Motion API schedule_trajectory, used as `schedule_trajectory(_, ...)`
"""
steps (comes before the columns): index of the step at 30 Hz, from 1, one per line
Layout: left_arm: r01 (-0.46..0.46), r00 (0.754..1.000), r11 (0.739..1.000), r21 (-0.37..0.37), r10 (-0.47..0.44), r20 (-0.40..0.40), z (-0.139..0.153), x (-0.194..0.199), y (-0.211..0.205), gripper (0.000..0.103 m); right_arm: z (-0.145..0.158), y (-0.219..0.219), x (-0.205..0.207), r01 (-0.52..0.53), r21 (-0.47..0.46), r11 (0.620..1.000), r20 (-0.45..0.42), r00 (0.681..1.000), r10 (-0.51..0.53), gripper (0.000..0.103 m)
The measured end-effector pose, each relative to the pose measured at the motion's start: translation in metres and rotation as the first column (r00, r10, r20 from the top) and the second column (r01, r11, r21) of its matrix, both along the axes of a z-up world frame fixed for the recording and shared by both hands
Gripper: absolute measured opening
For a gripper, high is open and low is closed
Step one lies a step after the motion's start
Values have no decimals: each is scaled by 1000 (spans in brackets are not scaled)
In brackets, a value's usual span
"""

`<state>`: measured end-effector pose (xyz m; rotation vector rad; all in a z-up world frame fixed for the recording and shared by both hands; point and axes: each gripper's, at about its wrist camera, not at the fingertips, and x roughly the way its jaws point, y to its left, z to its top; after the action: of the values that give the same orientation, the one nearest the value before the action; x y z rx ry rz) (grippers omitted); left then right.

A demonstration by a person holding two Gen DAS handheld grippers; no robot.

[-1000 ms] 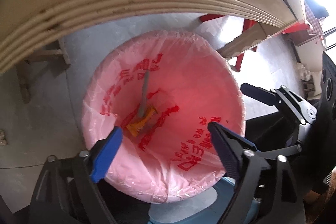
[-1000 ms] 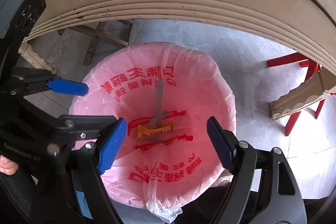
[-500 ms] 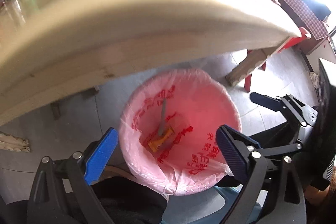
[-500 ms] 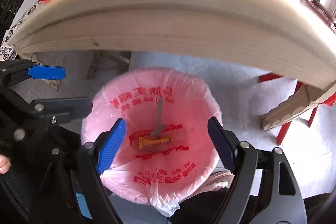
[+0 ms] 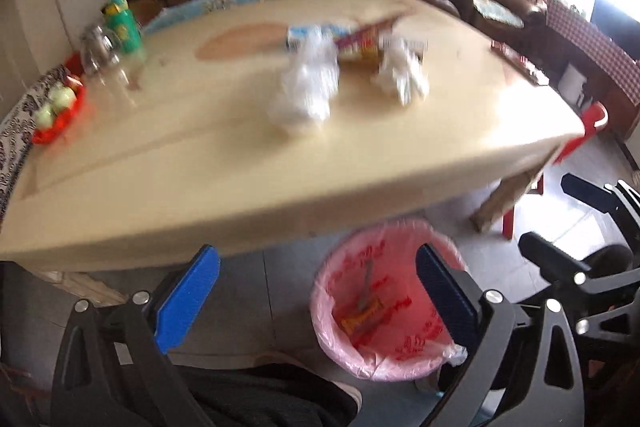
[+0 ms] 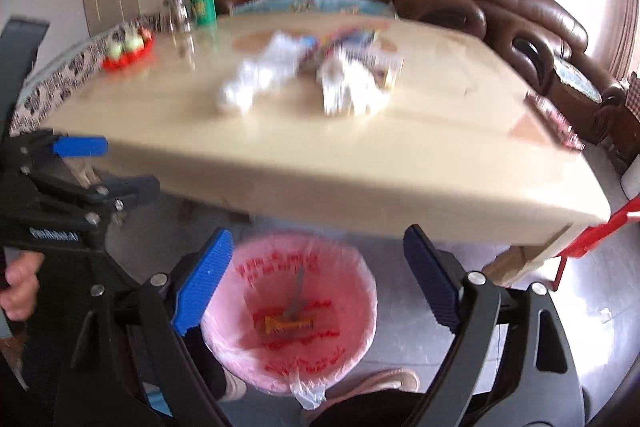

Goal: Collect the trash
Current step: 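Raise both open tools back toward the table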

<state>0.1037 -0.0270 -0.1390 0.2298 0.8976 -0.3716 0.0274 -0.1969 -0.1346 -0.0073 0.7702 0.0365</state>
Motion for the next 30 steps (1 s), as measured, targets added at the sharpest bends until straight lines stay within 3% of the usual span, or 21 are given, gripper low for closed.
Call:
schedule_trajectory(4, -7, 998, 1000, -7, 8, 64, 36, -3, 2, 96, 37, -9, 3, 0, 42, 999, 53, 999, -2, 88)
schedule_trajectory(7, -30, 994, 999, 10, 29, 106, 64, 5, 2, 96, 58, -13, 5, 8, 21, 1000, 90, 996, -10, 90)
schedule_trajectory(16, -83, 972, 994, 70, 65, 226, 115, 30, -6, 96, 108, -24, 23, 18, 15, 1000, 180, 984, -20, 91)
schedule_trajectory(23, -85, 965, 994, 66, 66, 252, 132, 52, -13, 96, 122, -28, 41, -1, 14, 1000, 196, 981, -1, 94)
schedule_trajectory(30, -79, 973, 994, 74, 61, 223, 118, 79, -19, 96, 116, -35, 61, -10, 38, 999, 182, 983, 3, 94)
